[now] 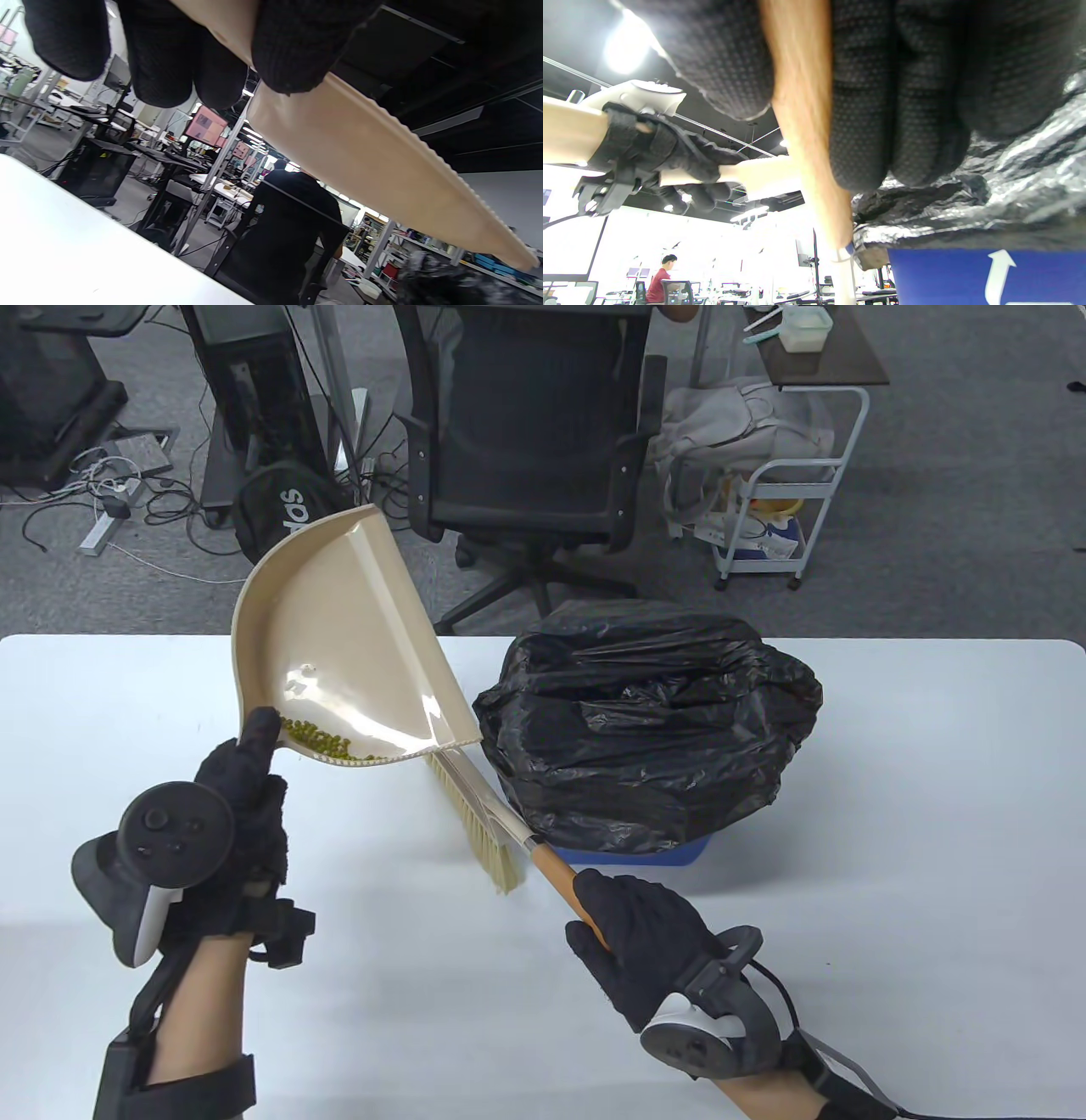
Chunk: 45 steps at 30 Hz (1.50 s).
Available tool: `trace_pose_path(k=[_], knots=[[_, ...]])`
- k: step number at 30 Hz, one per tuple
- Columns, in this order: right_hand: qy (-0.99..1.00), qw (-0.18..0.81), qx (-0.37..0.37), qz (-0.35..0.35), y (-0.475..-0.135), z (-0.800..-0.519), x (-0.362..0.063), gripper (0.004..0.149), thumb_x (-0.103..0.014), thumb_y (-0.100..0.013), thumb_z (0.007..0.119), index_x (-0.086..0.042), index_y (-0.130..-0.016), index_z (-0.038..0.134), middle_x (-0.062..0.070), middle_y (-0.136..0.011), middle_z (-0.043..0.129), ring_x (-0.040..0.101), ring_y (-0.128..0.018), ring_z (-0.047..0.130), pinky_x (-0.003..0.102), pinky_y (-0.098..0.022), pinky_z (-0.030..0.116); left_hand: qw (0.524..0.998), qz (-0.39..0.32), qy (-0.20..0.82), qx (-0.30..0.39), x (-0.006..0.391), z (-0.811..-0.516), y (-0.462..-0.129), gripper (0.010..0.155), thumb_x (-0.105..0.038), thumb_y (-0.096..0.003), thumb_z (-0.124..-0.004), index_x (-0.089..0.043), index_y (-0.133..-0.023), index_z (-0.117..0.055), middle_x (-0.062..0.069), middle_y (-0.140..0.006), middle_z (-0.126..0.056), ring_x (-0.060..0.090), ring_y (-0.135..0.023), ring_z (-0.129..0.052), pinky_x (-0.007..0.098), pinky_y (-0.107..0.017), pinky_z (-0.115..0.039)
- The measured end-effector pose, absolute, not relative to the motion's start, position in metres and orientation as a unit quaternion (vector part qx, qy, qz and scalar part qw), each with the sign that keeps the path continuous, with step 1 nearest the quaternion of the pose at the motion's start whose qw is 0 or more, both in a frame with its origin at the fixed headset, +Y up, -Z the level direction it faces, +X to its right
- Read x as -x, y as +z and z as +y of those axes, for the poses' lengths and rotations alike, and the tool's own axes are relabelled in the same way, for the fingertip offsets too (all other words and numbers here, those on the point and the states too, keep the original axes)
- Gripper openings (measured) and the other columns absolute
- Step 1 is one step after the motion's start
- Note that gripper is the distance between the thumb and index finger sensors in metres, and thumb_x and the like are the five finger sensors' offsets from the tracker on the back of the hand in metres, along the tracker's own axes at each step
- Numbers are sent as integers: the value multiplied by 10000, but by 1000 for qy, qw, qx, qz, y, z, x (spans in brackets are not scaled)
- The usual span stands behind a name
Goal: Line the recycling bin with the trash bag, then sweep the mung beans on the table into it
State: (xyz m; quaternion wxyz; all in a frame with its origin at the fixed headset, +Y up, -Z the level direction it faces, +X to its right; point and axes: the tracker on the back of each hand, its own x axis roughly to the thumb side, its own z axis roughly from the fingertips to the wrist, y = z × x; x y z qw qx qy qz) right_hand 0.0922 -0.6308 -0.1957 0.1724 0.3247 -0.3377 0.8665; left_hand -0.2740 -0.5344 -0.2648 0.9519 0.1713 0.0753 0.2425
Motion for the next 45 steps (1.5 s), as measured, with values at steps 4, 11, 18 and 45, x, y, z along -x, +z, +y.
trace_pose_path(k=[4,11,18,45], knots=[[866,169,-327,-339,-194,-631,-91,555,-356,-487,837,44,-869,874,250,-605,1053,445,-512,1074,564,-371,892,954,59,243,-167,243,-522,-275,596,-187,-512,-858,-287,-1081,-710,255,-1031,-858,587,-889,-862,780,-580,-717],[865,164,-330,-340,-193,-632,-90,555,-357,-486,838,42,-870,873,251,-605,1054,446,-511,1075,563,-371,892,967,40,187,-167,189,-508,-295,601,-186,-511,-860,-292,-1082,-707,251,-1031,-861,582,-891,-866,780,-582,-719],[863,162,-335,-341,-191,-632,-89,555,-357,-487,839,42,-870,874,250,-606,1054,445,-512,1075,563,-371,893,974,42,137,-174,165,-502,-304,601,-184,-510,-863,-293,-1080,-709,248,-1030,-863,577,-891,-869,781,-585,-717],[861,156,-342,-342,-187,-634,-86,555,-359,-486,841,38,-873,873,248,-608,1054,442,-513,1075,561,-372,893,970,14,-66,-235,115,-473,-293,611,-183,-505,-873,-304,-1080,-703,227,-1036,-864,563,-907,-868,787,-603,-702]])
